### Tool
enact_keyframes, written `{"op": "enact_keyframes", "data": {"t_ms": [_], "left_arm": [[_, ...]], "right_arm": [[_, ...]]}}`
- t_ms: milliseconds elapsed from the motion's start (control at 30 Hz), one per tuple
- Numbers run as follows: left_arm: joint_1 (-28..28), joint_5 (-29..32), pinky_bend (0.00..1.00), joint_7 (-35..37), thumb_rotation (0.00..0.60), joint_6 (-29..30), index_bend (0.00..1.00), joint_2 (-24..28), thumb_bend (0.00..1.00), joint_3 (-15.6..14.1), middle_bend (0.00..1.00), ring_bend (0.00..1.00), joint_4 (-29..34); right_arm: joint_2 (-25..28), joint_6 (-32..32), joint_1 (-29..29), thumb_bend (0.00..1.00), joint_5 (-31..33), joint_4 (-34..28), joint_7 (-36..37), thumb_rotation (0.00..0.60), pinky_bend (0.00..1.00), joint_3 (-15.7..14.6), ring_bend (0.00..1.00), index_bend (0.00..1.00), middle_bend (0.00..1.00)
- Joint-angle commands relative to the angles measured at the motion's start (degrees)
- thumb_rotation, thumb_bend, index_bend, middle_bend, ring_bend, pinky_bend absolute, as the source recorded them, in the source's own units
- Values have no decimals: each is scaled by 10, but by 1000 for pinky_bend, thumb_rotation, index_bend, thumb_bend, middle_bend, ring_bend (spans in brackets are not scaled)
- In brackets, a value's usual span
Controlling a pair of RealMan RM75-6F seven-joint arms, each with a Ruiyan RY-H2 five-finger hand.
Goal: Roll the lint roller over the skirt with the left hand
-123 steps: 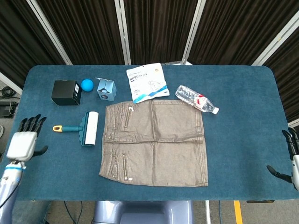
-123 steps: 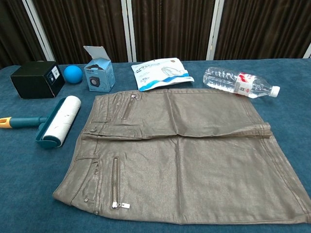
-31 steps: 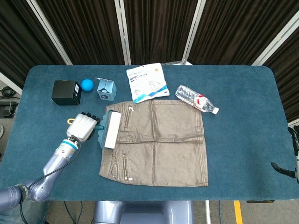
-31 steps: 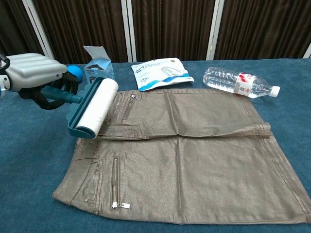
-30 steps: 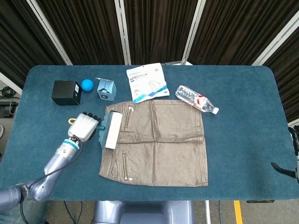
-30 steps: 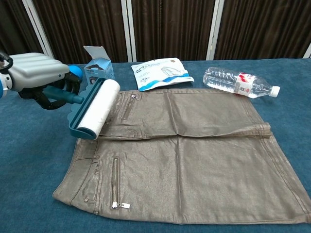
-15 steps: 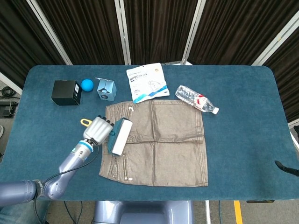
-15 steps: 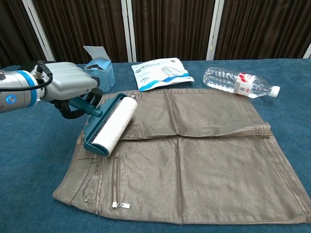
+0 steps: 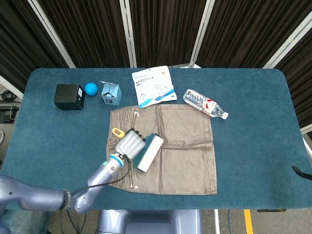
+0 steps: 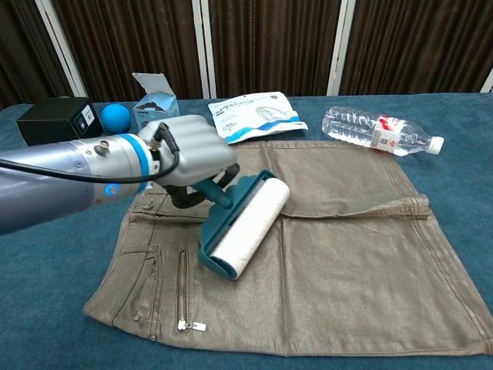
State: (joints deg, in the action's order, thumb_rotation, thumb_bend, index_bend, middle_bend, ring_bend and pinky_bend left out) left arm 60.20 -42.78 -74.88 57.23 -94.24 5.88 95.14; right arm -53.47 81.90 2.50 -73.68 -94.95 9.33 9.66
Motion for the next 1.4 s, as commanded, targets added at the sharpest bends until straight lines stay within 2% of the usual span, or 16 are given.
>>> {"op": "enact_keyframes", "data": {"t_ms": [33, 233, 367, 533, 833, 1033, 1167, 1400], "left_arm": [[35, 43, 447, -38, 600, 21, 646, -42, 654, 4, 445, 373, -2], [62, 69, 448, -59, 600, 34, 656, -75, 653, -4, 453, 378, -14], [66, 75, 449, -58, 600, 40, 665, -72, 654, -14, 459, 381, -15], [65, 78, 450, -51, 600, 46, 670, -56, 655, -27, 461, 382, -15], [36, 77, 451, -11, 600, 47, 672, 21, 654, -77, 463, 383, -25], [16, 75, 450, 22, 600, 41, 672, 55, 655, -98, 462, 383, -47], [10, 74, 450, 28, 600, 41, 672, 70, 654, -106, 462, 382, -54], [16, 69, 451, 23, 600, 46, 674, 65, 654, -99, 462, 383, -42]], "right_arm": [[1, -1, 0, 0, 1, 2, 3, 600, 0, 1, 0, 0, 0], [3, 1, -4, 0, 6, 5, 8, 600, 0, 2, 0, 0, 0], [2, 2, -5, 0, 7, 5, 8, 600, 0, 2, 0, 0, 0], [2, 4, -6, 0, 6, 4, 6, 600, 0, 2, 0, 0, 0], [1, 7, -6, 0, 4, -1, -4, 600, 0, 2, 0, 0, 0], [0, 9, -5, 0, 1, -6, -11, 600, 0, 1, 0, 0, 0], [0, 10, -5, 0, -2, -8, -14, 600, 0, 1, 0, 0, 0], [2, 11, -5, 0, -4, -8, -6, 600, 0, 1, 0, 0, 0]]}}
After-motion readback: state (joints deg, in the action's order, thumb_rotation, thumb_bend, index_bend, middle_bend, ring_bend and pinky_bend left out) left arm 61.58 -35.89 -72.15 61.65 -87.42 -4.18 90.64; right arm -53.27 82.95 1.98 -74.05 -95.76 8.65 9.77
